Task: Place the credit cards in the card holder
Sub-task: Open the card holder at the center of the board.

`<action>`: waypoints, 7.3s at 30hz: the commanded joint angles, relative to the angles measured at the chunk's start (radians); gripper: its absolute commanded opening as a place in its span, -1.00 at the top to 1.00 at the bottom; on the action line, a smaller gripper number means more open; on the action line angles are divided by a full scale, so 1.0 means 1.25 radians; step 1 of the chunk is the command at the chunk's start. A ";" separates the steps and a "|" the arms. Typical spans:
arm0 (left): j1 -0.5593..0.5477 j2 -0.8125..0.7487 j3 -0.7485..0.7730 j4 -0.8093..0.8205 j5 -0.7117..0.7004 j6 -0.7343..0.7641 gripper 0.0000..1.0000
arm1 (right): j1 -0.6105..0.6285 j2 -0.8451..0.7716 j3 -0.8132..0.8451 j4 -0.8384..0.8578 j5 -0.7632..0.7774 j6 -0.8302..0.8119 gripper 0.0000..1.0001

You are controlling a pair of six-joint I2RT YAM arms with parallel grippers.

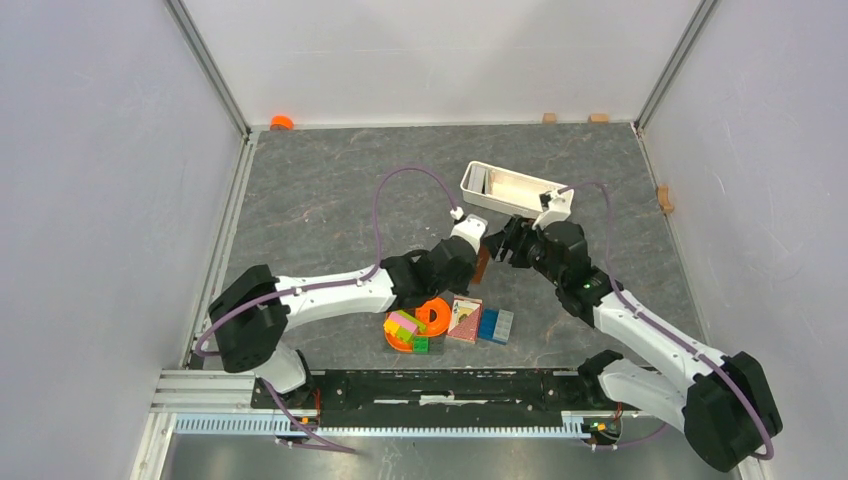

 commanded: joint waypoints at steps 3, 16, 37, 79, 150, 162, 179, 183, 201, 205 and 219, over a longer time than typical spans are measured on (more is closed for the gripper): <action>-0.051 0.016 0.061 -0.051 -0.153 0.038 0.96 | 0.061 0.039 0.046 0.004 -0.009 0.043 -0.46; -0.075 0.032 0.069 -0.029 -0.118 0.065 0.96 | 0.105 0.112 0.003 0.064 0.066 0.092 0.39; 0.078 -0.251 -0.049 -0.039 0.316 -0.053 -0.55 | -0.028 -0.096 -0.153 0.290 -0.101 0.001 1.00; 0.214 -0.392 -0.253 0.494 0.750 -0.277 0.52 | -0.033 -0.148 -0.111 0.813 -0.533 0.318 1.00; 0.431 -0.198 -0.070 -0.195 1.054 0.040 0.96 | 0.348 0.069 0.191 -0.252 -0.820 -0.527 0.84; 0.431 -0.275 -0.106 -0.169 0.835 0.040 0.95 | 0.344 -0.003 0.211 -0.239 -0.020 -0.304 -0.70; 0.431 -0.263 -0.116 -0.156 0.851 0.020 0.96 | 0.336 0.125 0.230 -0.157 0.155 -0.215 -0.47; 0.431 -0.262 -0.119 -0.145 0.839 0.015 0.96 | 0.336 0.146 0.243 -0.182 0.174 -0.225 0.18; 0.432 0.191 0.117 -0.153 0.696 -0.016 0.08 | 0.136 0.245 0.115 -0.034 -0.016 -0.272 1.00; 0.431 0.248 0.159 -0.188 0.623 0.022 -0.45 | 0.107 0.272 0.100 0.000 -0.056 -0.278 1.00; 0.407 0.226 0.170 -0.146 0.615 0.087 -0.91 | 0.086 0.253 0.104 0.046 -0.131 -0.260 1.00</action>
